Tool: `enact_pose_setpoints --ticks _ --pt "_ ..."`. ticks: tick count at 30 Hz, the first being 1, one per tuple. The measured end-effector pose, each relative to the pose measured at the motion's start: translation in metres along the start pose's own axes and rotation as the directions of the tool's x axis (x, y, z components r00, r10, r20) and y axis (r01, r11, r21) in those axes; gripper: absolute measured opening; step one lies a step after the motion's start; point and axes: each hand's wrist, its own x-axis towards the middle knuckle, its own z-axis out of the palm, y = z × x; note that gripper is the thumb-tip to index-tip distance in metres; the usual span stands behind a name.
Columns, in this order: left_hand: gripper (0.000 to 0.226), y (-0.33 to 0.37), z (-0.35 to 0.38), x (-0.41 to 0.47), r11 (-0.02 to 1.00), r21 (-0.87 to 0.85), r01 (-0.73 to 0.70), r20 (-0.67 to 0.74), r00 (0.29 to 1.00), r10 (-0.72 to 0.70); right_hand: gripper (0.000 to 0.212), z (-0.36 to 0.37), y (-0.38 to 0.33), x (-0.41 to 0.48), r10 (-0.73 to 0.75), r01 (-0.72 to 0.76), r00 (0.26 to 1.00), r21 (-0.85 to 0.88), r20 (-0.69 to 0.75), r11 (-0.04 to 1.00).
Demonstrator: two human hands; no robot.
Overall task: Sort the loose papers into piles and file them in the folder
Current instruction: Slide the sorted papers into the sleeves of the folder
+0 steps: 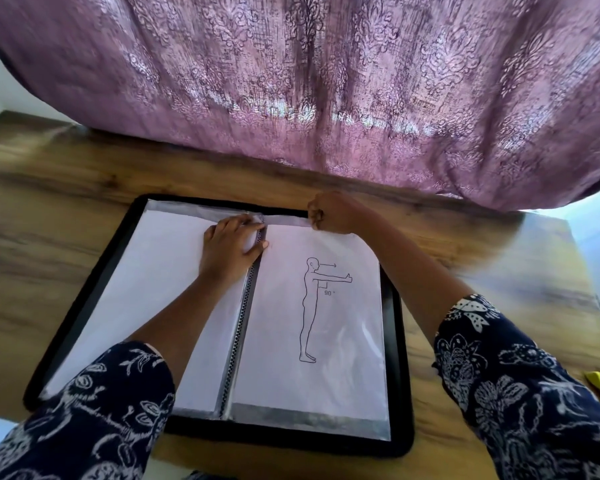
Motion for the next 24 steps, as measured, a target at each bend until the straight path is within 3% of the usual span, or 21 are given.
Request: enact_pose_setpoints --ticks 3,8,11,14,17,24 --pt "0.04 0.0 0.0 0.0 1.0 0.0 0.003 -0.003 1.0 -0.003 0.004 -0.008 -0.004 0.005 0.019 -0.034 0.995 0.149 0.1 0.988" --pt "0.04 0.001 0.0 -0.001 1.0 -0.007 0.0 -0.012 1.0 0.0 0.019 -0.02 -0.004 0.013 0.155 -0.337 0.909 0.465 0.386 0.819" --pt "0.039 0.0 0.0 0.0 1.0 -0.002 0.0 -0.011 1.0 0.0 0.019 -0.021 -0.002 0.017 0.152 -0.334 0.871 0.337 0.467 0.881" --pt "0.039 -0.001 0.001 0.0 1.0 0.003 -0.002 -0.009 1.0 0.002 0.021 -0.02 -0.002 0.018 0.154 -0.266 0.88 0.197 0.449 0.944" --pt "0.039 -0.001 0.0 0.0 1.0 -0.003 0.0 -0.013 1.0 0.0 0.016 -0.021 -0.002 0.018 0.145 -0.258 0.891 0.217 0.43 0.942" --pt "0.036 0.0 -0.001 -0.002 1.0 -0.008 -0.008 -0.016 1.0 0.008 0.024 -0.016 -0.004 0.022 0.127 -0.29 0.881 0.306 0.456 0.907"
